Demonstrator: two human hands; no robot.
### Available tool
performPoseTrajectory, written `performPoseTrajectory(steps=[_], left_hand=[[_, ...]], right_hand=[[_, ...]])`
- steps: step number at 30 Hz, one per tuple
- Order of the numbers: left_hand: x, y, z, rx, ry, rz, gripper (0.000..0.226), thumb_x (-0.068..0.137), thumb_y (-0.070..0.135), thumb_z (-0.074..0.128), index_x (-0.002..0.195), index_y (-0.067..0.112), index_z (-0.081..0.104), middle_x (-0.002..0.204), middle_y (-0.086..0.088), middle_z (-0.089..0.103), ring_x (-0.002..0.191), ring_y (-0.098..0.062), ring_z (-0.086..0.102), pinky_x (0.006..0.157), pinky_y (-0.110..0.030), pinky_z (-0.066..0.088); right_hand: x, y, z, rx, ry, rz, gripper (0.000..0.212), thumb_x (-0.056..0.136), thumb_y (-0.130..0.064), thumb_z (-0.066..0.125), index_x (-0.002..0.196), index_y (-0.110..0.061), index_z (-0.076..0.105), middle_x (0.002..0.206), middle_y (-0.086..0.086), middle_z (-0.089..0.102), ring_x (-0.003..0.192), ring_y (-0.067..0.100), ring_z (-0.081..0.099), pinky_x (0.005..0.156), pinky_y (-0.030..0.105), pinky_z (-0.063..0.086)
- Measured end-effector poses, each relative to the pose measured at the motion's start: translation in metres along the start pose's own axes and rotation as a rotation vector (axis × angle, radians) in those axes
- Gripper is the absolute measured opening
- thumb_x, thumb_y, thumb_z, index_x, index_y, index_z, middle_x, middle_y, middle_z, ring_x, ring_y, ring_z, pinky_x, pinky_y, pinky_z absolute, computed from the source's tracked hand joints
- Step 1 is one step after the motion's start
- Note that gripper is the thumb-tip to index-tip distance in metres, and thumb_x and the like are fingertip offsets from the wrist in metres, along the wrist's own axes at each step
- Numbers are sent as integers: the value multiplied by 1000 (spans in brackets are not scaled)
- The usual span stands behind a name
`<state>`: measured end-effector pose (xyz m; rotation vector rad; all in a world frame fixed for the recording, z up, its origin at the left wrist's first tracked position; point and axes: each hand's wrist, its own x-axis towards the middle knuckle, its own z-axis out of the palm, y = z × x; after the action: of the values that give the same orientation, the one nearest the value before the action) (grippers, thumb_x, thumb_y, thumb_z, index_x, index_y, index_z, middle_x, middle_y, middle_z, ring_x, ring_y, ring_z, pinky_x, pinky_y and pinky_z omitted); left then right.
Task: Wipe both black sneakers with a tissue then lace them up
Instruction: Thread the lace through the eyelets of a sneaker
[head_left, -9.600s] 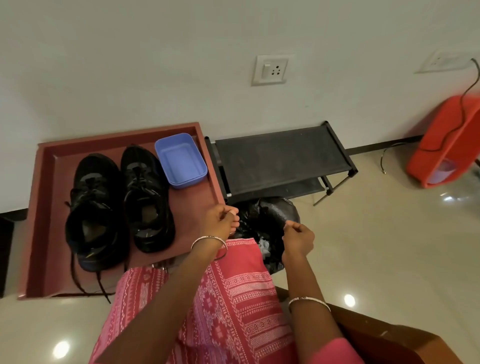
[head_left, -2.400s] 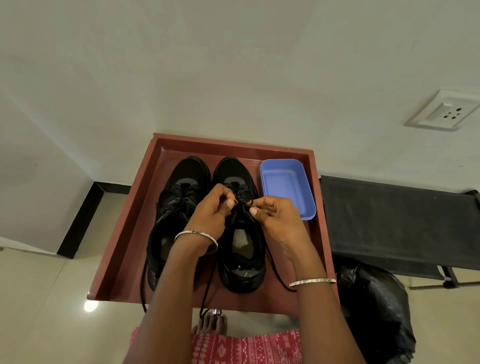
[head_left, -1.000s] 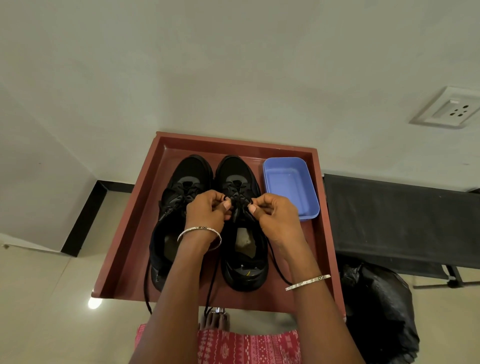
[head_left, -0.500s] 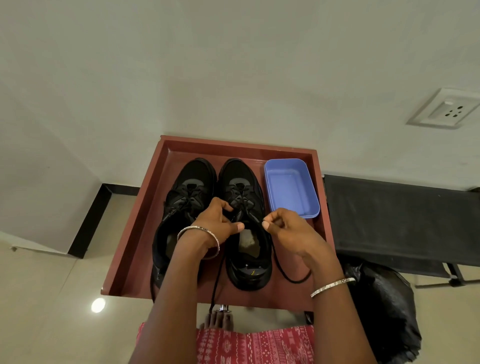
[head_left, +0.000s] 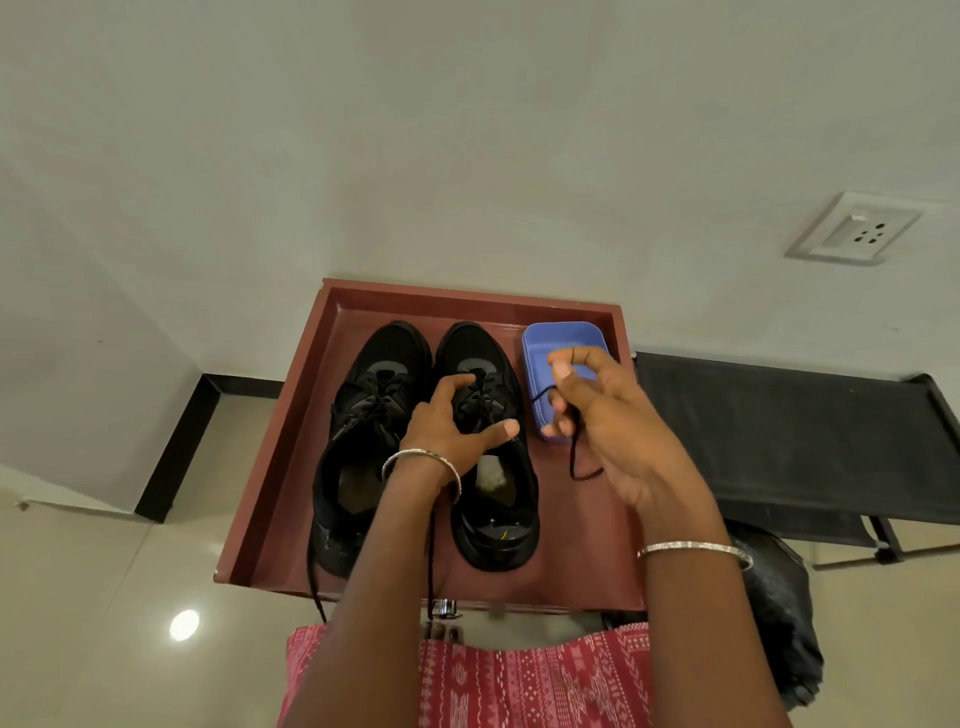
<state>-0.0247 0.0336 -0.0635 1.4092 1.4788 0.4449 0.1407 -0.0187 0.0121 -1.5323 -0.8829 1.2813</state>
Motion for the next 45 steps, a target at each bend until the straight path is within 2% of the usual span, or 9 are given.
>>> performPoseTrajectory(steps=[2, 7, 20, 23, 25, 27, 29, 35, 45], left_hand=[[-2, 4, 7, 89, -16, -32, 88, 66, 58, 86, 141, 47, 41, 133, -12, 43, 114, -37, 57, 96, -46, 52], [-3, 5, 9, 186, -49, -118, 93, 65, 56, 86, 142, 58, 35, 153, -13, 28, 130, -42, 48, 102, -53, 47], [-4, -1, 11, 252, -22, -56, 99, 65, 66, 80, 147, 59, 24, 152, -8, 43, 131, -37, 51, 103, -53, 47], [-10, -7, 5, 153, -15, -75, 92, 72, 58, 81, 147, 29, 36, 138, -8, 56, 122, -35, 58, 99, -44, 49], [-19, -8, -2, 112, 70, -132, 50, 83, 58, 72, 105, 14, 60, 99, -7, 66, 95, -31, 66, 90, -39, 52], [-35, -6, -12, 52, 94, -160, 51, 93, 56, 59, 65, 13, 58, 63, 0, 57, 65, -23, 59, 78, -35, 51], [-49, -7, -21, -112, 53, -181, 52, 99, 49, 53, 64, 13, 68, 49, 4, 51, 49, -15, 50, 65, -31, 45], [-89, 43, -56, -368, 134, 50, 42, 106, 31, 46, 77, 8, 66, 52, 1, 42, 41, -12, 36, 45, -25, 33], [-111, 162, -108, -466, 201, 443, 40, 104, 27, 52, 68, 12, 64, 50, 8, 41, 43, -9, 33, 48, -25, 29]], right_hand=[[-6, -25, 4, 81, 23, -94, 16, 105, -13, 47, 113, -17, 60, 66, -4, 53, 51, 10, 39, 53, 24, 44], [-18, -86, 11, 282, 16, -270, 19, 104, -3, 45, 113, -14, 57, 63, -1, 47, 46, 7, 27, 42, 20, 28], [-23, -116, 25, 261, 6, -388, 22, 103, -2, 45, 104, -18, 60, 63, -4, 45, 53, 8, 26, 42, 18, 26], [-31, -96, 19, 192, 77, -376, 21, 105, -11, 46, 106, -17, 65, 72, -3, 52, 50, 7, 31, 44, 18, 30], [-40, -68, 23, 58, 157, -360, 20, 105, -19, 49, 105, -21, 69, 78, -7, 58, 56, 6, 41, 51, 17, 37], [-41, -25, 30, -155, 268, -323, 16, 102, -28, 53, 102, -25, 69, 88, -12, 64, 69, -1, 53, 64, 15, 45], [-38, 20, 38, -395, 322, -224, 19, 98, -37, 58, 110, -25, 66, 108, -6, 64, 93, 3, 59, 83, 24, 52], [-29, 75, 72, -1055, 289, 90, 93, 81, -75, 57, 148, -14, 36, 145, 7, 41, 132, 32, 35, 105, 46, 33], [-4, 86, 88, -1076, 442, 138, 85, 78, -69, 65, 136, -11, 46, 142, 7, 43, 132, 32, 36, 102, 42, 40]])
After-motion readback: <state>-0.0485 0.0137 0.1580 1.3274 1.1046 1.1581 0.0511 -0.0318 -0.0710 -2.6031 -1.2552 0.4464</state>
